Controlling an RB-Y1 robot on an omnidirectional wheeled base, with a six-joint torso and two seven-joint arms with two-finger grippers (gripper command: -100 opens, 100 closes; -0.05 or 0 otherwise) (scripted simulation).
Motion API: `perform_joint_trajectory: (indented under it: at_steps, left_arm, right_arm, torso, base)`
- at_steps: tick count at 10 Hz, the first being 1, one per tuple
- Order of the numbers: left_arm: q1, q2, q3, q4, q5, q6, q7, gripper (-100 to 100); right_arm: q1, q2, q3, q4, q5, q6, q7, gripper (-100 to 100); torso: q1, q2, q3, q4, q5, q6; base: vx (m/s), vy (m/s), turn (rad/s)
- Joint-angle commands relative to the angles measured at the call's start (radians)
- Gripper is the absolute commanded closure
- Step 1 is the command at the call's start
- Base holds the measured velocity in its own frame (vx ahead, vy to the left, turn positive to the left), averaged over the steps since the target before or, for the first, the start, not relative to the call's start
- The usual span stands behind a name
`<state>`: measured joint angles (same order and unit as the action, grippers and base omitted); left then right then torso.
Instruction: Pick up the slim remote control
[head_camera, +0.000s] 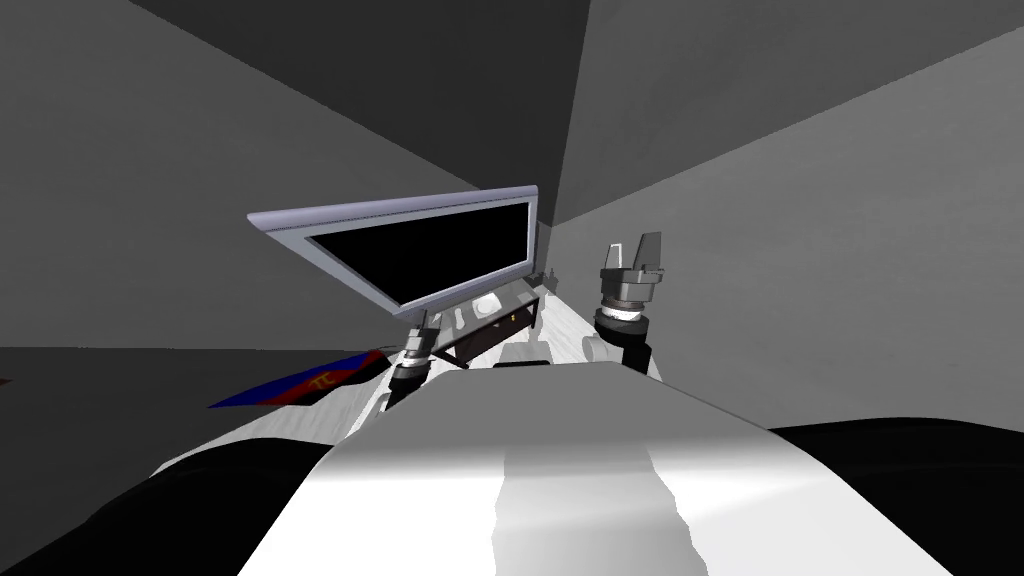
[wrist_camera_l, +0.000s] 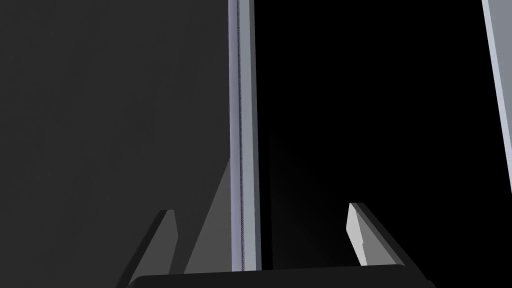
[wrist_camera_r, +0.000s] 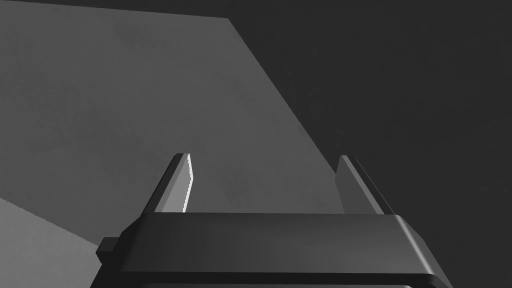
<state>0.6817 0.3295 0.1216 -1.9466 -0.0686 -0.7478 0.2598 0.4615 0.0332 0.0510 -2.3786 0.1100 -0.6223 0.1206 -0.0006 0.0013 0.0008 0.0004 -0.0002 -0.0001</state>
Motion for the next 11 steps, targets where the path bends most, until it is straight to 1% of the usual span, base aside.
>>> perform_joint_trajectory:
  at_steps: [1,2,3,4,5,6,7,9,10,11]
  left_arm:
    - [0.012,0.022,0.003,0.05,-0.018,-0.005,0.018,-100]
    - [0.012,0.022,0.003,0.064,-0.018,-0.005,0.018,-100]
    - [0.029,0.043,0.007,0.1,-0.033,-0.012,0.038,-100]
    - [0.029,0.043,0.007,0.117,-0.033,-0.012,0.038,-100]
    - [0.046,0.063,0.009,0.147,-0.048,-0.018,0.058,-100]
    - [0.046,0.063,0.009,0.172,-0.048,-0.018,0.058,-100]
    - [0.062,0.083,0.01,0.205,-0.065,-0.021,0.079,-100]
    - [0.062,0.083,0.01,0.229,-0.065,-0.021,0.079,-100]
    - [0.079,0.103,0.008,0.271,-0.082,-0.021,0.101,-100]
    - [0.079,0.103,0.008,0.286,-0.082,-0.021,0.101,-100]
  right_arm:
    - [0.0,0.0,0.0,0.0,0.0,0.0,0.0,0]
    - [0.0,0.0,0.0,0.0,0.0,0.0,0.0,0]
    - [0.0,0.0,0.0,0.0,0.0,0.0,0.0,0]
    - [0.0,0.0,0.0,0.0,0.0,0.0,0.0,0]
    - [0.0,0.0,0.0,0.0,0.0,0.0,0.0,0]
    - [0.0,0.0,0.0,0.0,0.0,0.0,0.0,0]
    - [0.0,0.0,0.0,0.0,0.0,0.0,0.0,0]
    - [0.0,0.0,0.0,0.0,0.0,0.0,0.0,0]
    - [0.0,0.0,0.0,0.0,0.0,0.0,0.0,0]
    - [0.0,0.0,0.0,0.0,0.0,0.0,0.0,0]
  torso:
    - [0.0,0.0,0.0,0.0,0.0,0.0]
    - [0.0,0.0,0.0,0.0,0.0,0.0]
    - [0.0,0.0,0.0,0.0,0.0,0.0]
    - [0.0,0.0,0.0,0.0,0.0,0.0]
    - [0.0,0.0,0.0,0.0,0.0,0.0]
    - [0.0,-0.001,0.0,0.0,0.0,0.0]
    - [0.001,-0.001,-0.001,0.0,0.0,0.0]
    - [0.001,-0.001,-0.001,0.0,0.0,0.0]
    - [0.001,-0.001,-0.001,0.0,0.0,0.0]
    - [0.001,-0.001,-0.001,0.0,0.0,0.001]
  base:
    - [-0.01,-0.024,-0.155]
    - [-0.009,-0.02,-0.113]
    - [-0.009,-0.027,-0.211]
    - [-0.004,-0.018,-0.103]
    - [0.002,-0.022,-0.25]
    - [0.002,-0.011,-0.103]
    - [0.008,-0.015,-0.187]
    - [0.004,-0.004,-0.065]
    - [0.009,-0.011,-0.252]
    - [0.01,-0.002,-0.129]
